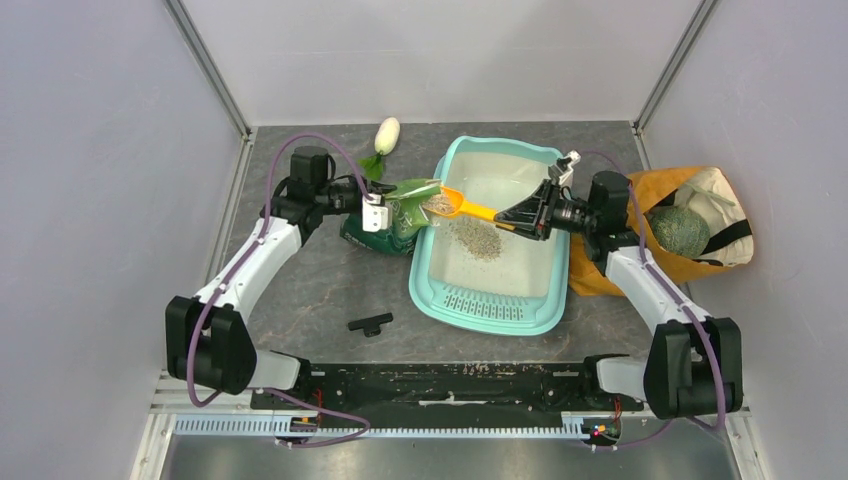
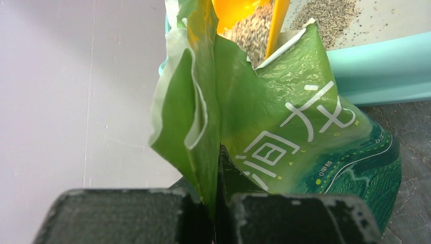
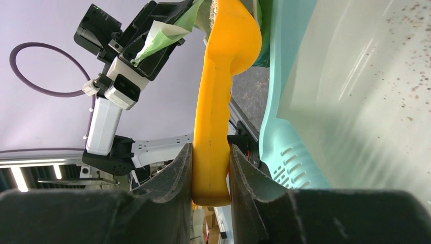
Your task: Fill the litter box with clean litter
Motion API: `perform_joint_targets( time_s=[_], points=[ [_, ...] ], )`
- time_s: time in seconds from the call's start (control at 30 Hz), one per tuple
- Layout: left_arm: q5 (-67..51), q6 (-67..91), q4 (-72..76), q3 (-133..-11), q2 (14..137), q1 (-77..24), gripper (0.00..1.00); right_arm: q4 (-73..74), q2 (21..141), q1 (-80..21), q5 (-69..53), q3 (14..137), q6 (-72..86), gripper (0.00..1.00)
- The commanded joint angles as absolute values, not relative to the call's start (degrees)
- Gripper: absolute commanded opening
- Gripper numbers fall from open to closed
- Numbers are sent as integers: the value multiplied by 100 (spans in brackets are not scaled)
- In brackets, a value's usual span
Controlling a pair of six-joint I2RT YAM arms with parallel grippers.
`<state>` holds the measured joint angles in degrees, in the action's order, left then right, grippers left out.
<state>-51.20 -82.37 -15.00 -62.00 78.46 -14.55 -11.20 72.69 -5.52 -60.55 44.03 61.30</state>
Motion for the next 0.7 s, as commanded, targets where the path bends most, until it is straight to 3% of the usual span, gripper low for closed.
perform_joint_targets(
  time_s=[0.0, 0.3, 0.5, 0.67],
  points=[
    [-5642, -8174, -545, -6644, 7804, -1608, 2, -729, 6858, -237, -6424, 4273, 5802, 0],
    [-5656, -8156, -481, -6644, 7867, -1635, 2, 808, 6408, 692, -6969, 4282, 4773, 0],
    [-5660, -8172, -466, -6653, 7896, -1642, 2, 2738, 6469, 1351, -7247, 4779, 3233, 0],
    [-5656, -8179, -466, -6631, 7880, -1652, 2, 4089, 6751, 1506, -6531, 5499, 2055, 0]
  ],
)
